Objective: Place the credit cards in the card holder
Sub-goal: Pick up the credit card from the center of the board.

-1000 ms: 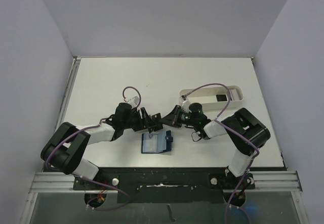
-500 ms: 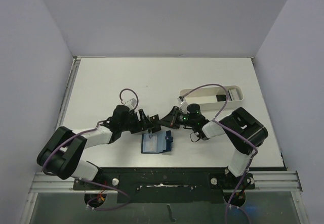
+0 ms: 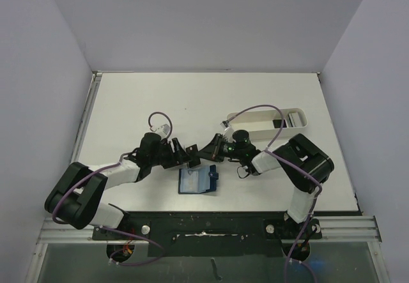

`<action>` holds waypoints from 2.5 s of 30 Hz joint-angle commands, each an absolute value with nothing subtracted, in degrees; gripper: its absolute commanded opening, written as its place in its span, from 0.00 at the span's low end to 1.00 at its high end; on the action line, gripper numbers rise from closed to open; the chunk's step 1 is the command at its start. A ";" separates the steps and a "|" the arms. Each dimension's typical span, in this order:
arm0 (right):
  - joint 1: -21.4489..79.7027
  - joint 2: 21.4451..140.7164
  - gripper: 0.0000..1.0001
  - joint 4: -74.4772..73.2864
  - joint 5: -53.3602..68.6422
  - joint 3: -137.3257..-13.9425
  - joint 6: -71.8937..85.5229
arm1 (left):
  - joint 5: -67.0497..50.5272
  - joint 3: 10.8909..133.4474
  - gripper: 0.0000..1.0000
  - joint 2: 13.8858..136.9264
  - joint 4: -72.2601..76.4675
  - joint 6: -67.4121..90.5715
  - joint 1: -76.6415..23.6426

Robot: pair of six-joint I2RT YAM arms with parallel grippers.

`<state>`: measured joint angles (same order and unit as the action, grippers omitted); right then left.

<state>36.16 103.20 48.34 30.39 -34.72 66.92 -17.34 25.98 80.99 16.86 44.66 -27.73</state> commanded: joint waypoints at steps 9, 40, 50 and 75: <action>37.87 103.96 0.00 52.77 31.31 -38.47 67.27 | -16.44 26.31 0.47 79.98 15.62 43.06 -27.07; 41.56 79.29 0.00 6.62 17.24 -41.04 53.61 | -17.84 34.86 0.00 70.58 -4.57 43.71 -26.81; 44.21 76.59 0.00 -3.24 6.81 -40.11 51.62 | -28.84 30.85 0.00 66.71 -7.79 46.67 -27.31; 47.97 76.28 0.00 -6.68 -2.27 -33.95 53.82 | -27.10 22.47 0.00 72.60 4.32 52.89 -33.94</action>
